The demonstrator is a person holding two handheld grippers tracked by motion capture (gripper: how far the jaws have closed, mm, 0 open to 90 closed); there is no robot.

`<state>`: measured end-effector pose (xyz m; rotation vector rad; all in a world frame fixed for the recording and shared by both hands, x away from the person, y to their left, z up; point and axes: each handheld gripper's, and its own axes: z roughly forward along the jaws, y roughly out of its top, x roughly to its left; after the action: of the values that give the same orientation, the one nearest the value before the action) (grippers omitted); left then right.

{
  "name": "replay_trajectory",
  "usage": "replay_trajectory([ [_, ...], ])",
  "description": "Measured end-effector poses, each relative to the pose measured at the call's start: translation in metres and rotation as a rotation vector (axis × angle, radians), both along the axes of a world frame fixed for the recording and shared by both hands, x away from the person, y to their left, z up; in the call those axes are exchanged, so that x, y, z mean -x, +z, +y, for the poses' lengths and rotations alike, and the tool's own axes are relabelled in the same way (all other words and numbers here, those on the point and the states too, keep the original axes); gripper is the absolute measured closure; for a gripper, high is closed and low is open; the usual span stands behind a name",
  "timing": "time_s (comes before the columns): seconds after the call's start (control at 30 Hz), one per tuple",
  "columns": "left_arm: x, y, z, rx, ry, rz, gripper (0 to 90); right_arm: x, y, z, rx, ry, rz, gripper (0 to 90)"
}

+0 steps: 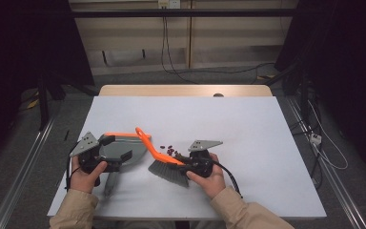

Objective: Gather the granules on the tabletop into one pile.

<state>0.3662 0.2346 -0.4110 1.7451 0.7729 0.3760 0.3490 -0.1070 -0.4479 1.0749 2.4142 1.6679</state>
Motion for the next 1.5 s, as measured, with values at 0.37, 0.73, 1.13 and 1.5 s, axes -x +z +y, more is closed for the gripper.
replay_trajectory([
  [0.37, 0.0, 0.0, 0.0, -0.006, -0.002, -0.002, 5.1, -0.005, -0.002, -0.017, -0.008, -0.043, 0.0, 70.4],
  [0.73, 0.0, 0.0, -0.001, -0.004, -0.001, -0.003, 5.1, -0.008, -0.003, -0.028, -0.011, -0.057, 0.008, 70.3],
  [1.13, 0.001, 0.001, -0.001, -0.005, -0.002, -0.006, 5.1, -0.012, -0.003, -0.033, 0.016, -0.077, 0.013, 69.8],
  [1.5, 0.0, 0.001, -0.001, -0.006, -0.003, -0.01, 5.1, -0.015, 0.0, -0.037, 0.043, -0.094, 0.027, 69.1],
])
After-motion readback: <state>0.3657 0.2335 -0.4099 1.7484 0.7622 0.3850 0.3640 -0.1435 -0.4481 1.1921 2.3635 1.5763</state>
